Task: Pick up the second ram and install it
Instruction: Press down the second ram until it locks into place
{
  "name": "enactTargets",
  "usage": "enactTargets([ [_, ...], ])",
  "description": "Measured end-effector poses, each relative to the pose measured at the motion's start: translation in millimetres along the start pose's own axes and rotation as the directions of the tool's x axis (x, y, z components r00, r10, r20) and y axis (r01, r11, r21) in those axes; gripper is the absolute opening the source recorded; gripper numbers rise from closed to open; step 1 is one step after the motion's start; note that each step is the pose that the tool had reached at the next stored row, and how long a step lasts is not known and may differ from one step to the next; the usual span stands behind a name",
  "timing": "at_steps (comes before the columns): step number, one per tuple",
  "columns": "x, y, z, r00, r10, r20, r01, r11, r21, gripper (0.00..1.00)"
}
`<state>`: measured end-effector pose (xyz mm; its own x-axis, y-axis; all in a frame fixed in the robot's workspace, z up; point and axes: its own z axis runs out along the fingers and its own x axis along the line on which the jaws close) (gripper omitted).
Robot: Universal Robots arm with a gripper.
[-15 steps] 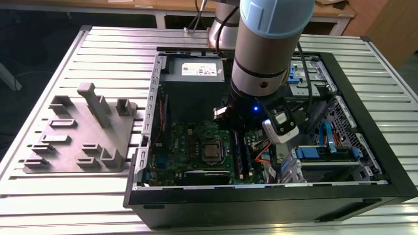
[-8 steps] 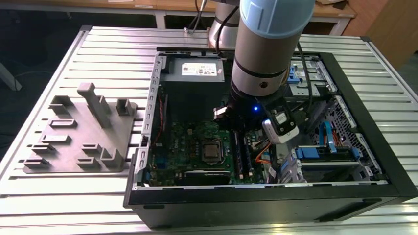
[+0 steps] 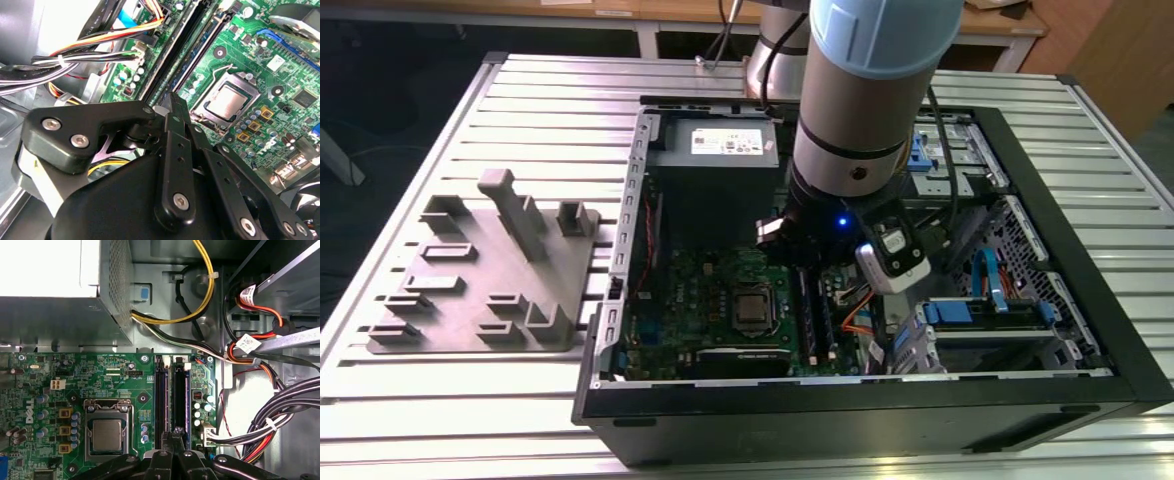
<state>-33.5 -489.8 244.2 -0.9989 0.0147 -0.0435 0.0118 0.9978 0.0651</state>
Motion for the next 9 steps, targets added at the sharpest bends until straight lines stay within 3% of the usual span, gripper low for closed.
enactTargets([
  [9, 0.2, 6.8, 2.3, 1.0, 0.001, -0.0003, -0.001, 0.9995, -0.0302, 0.07],
])
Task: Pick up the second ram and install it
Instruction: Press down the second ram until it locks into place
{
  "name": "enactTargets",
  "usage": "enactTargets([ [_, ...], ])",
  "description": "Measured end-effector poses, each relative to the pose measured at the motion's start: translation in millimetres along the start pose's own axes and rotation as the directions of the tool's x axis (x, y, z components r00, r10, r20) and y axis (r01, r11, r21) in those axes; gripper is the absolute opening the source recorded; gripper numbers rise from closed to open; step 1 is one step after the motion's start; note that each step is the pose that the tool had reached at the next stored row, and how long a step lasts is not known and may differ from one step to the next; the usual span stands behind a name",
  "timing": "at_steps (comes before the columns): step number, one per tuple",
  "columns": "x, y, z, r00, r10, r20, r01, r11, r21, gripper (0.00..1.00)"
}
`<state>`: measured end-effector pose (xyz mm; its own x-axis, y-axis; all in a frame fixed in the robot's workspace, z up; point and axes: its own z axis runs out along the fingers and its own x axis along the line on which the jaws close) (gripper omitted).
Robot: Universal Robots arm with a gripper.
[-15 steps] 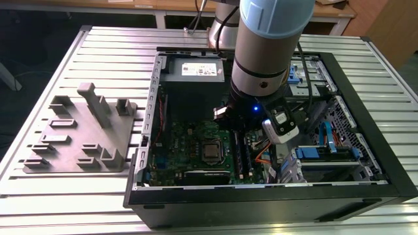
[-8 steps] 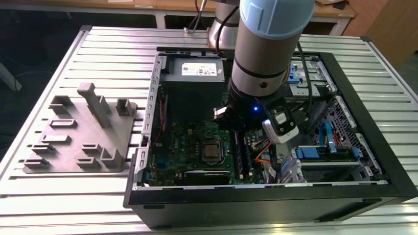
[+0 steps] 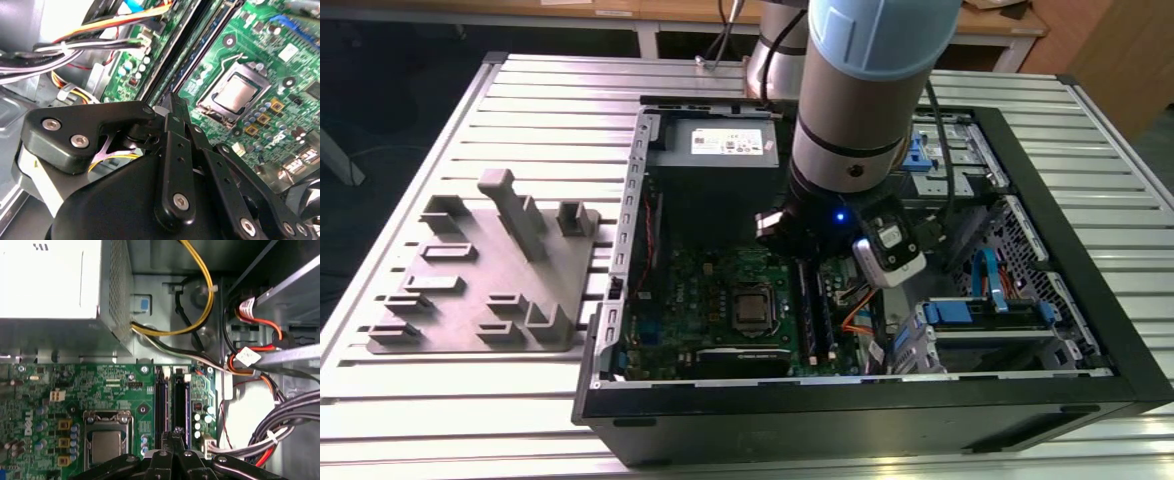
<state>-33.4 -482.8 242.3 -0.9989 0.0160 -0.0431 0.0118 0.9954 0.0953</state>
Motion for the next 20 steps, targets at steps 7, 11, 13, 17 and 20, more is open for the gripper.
enactTargets([
  [7, 0.2, 10.2, 1.7, 1.0, 0.0, -0.0001, 0.0, 1.0, -0.0086, 0.07],
  [11, 0.3, 15.3, 2.4, 1.0, 0.0, -0.0001, 0.0, 1.0, -0.0086, 0.07],
  [13, 0.2, 16.9, 2.7, 1.0, 0.0, -0.0002, 0.0, 0.9999, -0.0102, 0.07],
  [17, 0.4, 19.8, 3.7, 1.0, 0.001, -0.0001, -0.001, 0.9999, -0.0153, 0.07],
  [20, 0.4, 21.2, 6.3, 1.0, 0.001, -0.0002, -0.001, 0.9999, -0.0156, 0.07],
])
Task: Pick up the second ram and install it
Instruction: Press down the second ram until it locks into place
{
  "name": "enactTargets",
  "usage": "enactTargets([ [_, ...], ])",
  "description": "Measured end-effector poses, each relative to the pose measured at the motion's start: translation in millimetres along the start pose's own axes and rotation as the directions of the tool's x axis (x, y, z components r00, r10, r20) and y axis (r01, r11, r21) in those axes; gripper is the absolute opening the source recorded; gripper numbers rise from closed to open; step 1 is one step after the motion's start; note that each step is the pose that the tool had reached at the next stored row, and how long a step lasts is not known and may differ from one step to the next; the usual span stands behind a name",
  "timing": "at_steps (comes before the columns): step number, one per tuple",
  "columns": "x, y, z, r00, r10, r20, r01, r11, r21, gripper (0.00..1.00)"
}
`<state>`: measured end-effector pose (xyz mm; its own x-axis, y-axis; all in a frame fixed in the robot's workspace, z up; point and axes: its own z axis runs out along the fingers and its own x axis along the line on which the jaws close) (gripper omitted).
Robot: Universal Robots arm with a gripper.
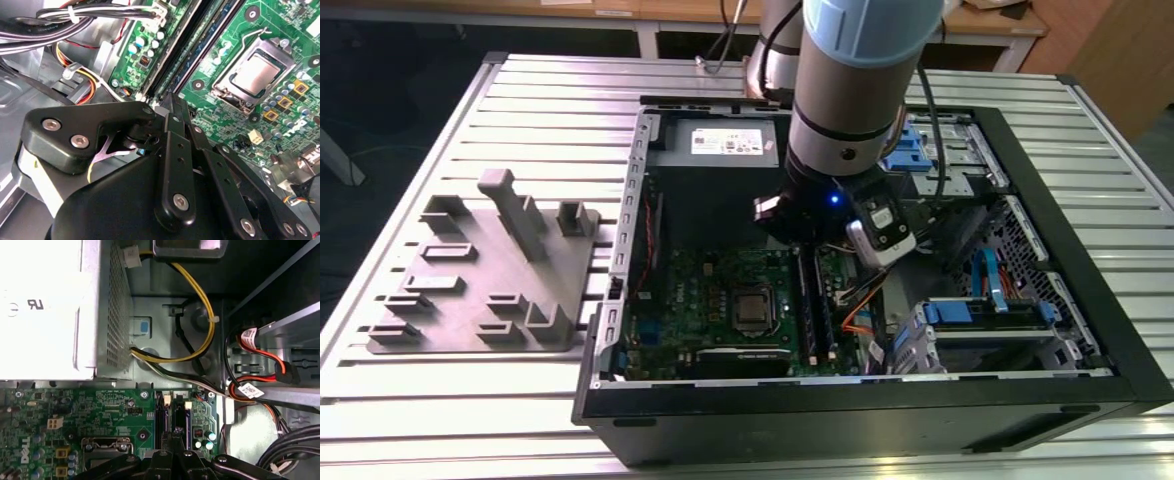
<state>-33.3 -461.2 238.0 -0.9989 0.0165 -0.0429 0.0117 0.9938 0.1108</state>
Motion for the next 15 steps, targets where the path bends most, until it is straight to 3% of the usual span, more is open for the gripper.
enactTargets([
  [15, 0.4, 4.2, 6.5, 1.0, 0.0, -0.0001, 0.0, 1.0, -0.0015, 0.07],
])
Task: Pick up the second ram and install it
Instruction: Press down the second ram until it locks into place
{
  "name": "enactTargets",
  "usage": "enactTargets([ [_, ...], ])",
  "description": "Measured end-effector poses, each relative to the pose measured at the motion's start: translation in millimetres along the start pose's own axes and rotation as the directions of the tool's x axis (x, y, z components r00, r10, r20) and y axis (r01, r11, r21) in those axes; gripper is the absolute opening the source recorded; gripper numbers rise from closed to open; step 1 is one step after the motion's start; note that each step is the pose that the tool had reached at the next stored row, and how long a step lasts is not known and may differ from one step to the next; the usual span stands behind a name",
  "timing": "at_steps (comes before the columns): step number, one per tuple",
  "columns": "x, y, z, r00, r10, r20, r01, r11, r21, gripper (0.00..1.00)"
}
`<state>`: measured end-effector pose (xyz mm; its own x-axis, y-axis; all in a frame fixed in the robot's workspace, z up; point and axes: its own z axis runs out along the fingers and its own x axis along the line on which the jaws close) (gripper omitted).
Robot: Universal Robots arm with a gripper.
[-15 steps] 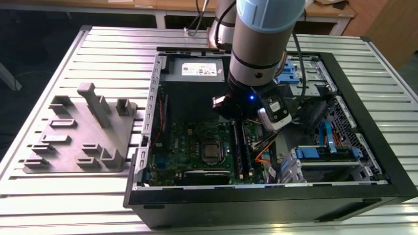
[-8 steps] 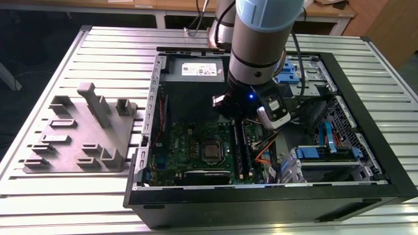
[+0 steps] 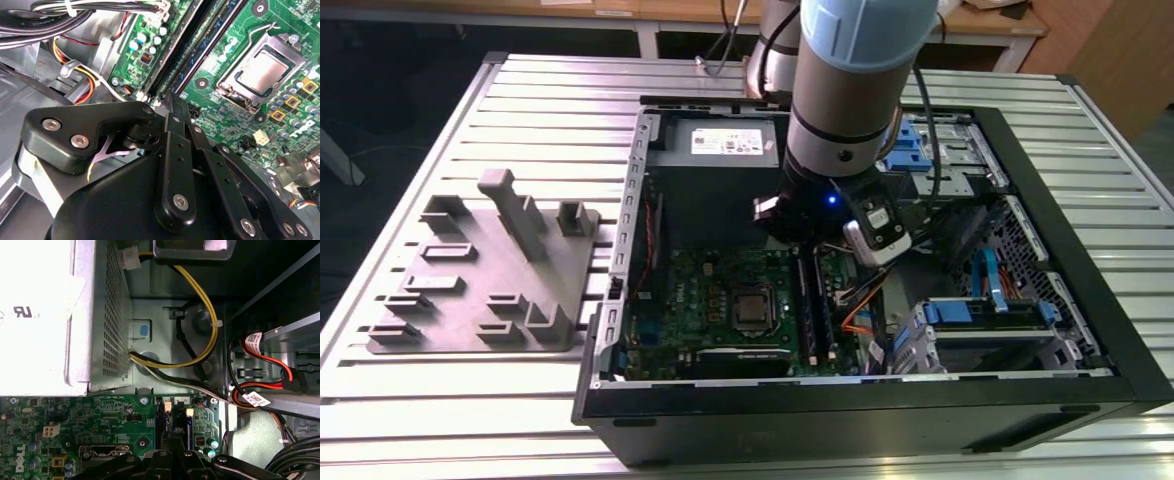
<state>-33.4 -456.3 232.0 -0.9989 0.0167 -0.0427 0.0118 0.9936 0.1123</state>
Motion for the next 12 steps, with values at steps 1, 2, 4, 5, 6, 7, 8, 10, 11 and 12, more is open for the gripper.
enactTargets([
  [1, 0.0, 0.0, 0.1, 1.0, 0.0, 0.0, 0.0, 1.0, -0.0001, 0.07],
  [2, 0.0, 0.0, 0.2, 1.0, 0.0, 0.0, 0.0, 1.0, 0.0, 0.07],
  [4, 0.0, 0.5, 1.3, 1.0, 0.0, 0.0001, 0.0, 1.0, -0.0003, 0.07],
  [5, 0.1, 0.9, 1.9, 1.0, 0.0, 0.0001, 0.0, 1.0, -0.0001, 0.07],
  [6, 0.1, 1.6, 2.3, 1.0, 0.0, 0.0, 0.0, 1.0, 0.0, 0.07],
  [7, 0.1, 2.0, 2.8, 1.0, 0.0, 0.0001, 0.0, 1.0, -0.0002, 0.07],
  [8, 0.1, 2.2, 3.1, 1.0, 0.0, 0.0001, 0.0, 1.0, -0.0003, 0.07],
  [10, 0.2, 2.2, 4.5, 1.0, 0.0, 0.0001, 0.0, 1.0, -0.0003, 0.07],
  [11, 0.2, 2.2, 5.4, 1.0, 0.0, 0.0001, 0.0, 1.0, -0.0002, 0.07],
  [12, 0.3, 2.2, 6.1, 1.0, 0.0, 0.0001, 0.0, 1.0, -0.0002, 0.07],
])
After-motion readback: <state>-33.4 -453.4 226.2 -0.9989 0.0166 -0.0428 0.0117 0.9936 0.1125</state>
